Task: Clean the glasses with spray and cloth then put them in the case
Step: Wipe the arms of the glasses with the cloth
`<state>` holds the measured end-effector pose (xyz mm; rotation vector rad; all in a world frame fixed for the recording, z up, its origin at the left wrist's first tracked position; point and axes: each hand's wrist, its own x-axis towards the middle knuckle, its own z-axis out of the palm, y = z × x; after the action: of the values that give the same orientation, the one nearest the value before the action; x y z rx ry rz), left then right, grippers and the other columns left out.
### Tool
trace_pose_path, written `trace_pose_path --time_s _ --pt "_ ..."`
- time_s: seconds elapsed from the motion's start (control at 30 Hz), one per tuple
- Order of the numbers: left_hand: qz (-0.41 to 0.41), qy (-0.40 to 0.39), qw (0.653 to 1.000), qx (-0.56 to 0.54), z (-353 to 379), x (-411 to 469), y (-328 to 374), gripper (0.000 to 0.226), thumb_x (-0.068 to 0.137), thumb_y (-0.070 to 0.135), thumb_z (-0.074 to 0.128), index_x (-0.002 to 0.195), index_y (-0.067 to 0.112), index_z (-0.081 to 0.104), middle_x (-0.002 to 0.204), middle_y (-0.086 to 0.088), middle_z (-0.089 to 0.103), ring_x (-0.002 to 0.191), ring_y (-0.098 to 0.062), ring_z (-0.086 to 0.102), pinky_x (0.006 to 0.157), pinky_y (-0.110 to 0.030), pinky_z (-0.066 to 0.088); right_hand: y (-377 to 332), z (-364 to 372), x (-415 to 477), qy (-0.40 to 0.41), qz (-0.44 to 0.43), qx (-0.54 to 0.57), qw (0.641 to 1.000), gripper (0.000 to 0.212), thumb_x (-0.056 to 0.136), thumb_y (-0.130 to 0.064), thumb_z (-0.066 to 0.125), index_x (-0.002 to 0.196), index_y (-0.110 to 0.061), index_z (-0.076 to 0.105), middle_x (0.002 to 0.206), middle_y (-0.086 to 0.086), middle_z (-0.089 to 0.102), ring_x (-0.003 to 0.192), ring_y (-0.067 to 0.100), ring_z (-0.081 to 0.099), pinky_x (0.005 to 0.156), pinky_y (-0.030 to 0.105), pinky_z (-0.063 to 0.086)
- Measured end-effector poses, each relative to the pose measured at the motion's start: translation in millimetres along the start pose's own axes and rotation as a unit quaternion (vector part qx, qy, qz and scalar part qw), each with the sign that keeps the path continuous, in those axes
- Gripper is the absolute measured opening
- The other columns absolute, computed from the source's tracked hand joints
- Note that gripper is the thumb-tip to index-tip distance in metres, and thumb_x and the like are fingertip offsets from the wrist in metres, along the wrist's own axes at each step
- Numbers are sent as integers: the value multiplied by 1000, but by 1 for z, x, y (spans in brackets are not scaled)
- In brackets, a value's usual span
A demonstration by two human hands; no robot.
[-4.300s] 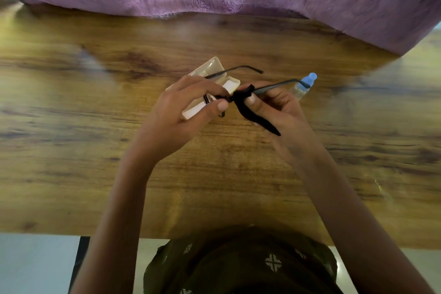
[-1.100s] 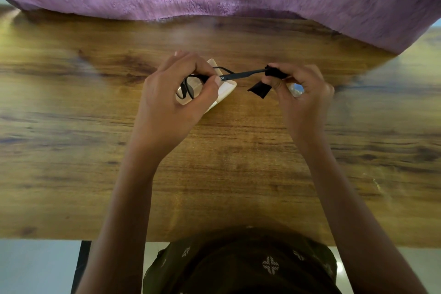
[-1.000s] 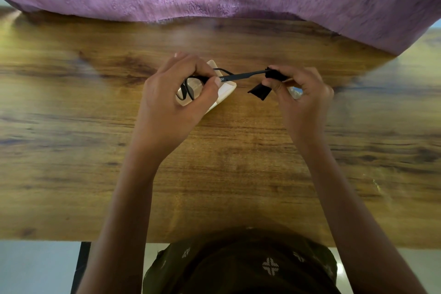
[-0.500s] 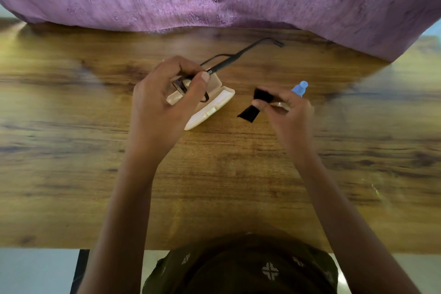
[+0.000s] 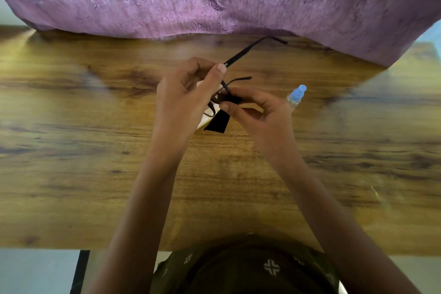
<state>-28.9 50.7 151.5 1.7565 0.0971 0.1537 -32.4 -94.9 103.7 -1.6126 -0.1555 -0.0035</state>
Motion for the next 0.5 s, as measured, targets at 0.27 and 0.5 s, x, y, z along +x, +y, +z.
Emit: trace_pose_path --time_s 0.27,0.5 --pt "14 -91 994 61 -15 5 0 29 94 39 59 111 19 72 103 5 75 99 -13 69 95 -46 52 -9 -13 4 30 36 87 995 20 89 -5 69 108 -1 72 103 9 76 99 22 71 91 33 55" --pt "26 -176 981 79 -34 0 -11 27 92 38 51 106 26 71 104 20 72 101 5 64 86 -9 44 -22 -33 19 71 127 307 940 13 93 -2 57 93 -3 70 84 4 75 79 12 73 75 21 58"
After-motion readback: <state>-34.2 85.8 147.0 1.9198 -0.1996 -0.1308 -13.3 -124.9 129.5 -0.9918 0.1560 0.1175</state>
